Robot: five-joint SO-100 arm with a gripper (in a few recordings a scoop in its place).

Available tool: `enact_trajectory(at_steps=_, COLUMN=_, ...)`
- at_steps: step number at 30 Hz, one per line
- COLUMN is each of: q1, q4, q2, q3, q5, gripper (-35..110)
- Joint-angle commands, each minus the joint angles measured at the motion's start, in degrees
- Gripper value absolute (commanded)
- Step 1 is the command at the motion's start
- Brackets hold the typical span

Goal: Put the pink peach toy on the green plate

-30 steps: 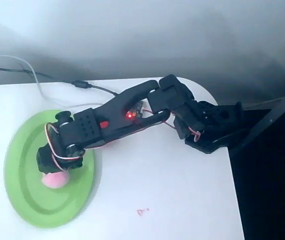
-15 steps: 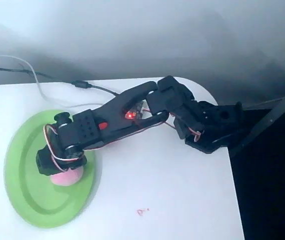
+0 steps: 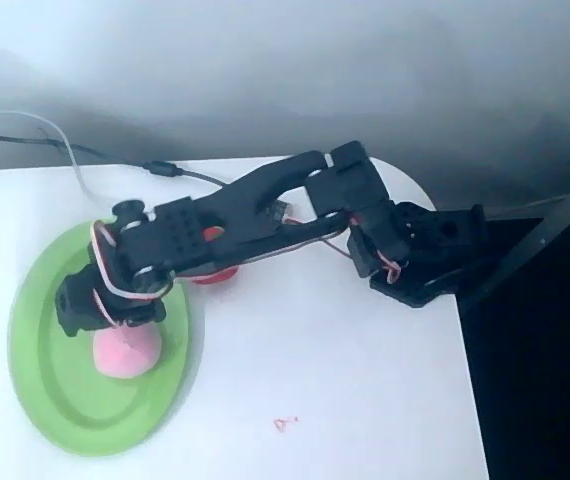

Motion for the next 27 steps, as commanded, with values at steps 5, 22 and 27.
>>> enact_trajectory(at_steps=5, q1=1.67, q4=1.32, q2=24.7, q3=14.24, q5=0.88, gripper=43)
enact_trajectory(at_steps=22, q1=6.5, q4=18.9, q2=88.59, q3=72.07, q5=0.09, gripper=0)
enact_trajectory(at_steps=27, q1=8.09, q4=26.37, q2=98.88, q3=79.54, q5=3.69, gripper=0)
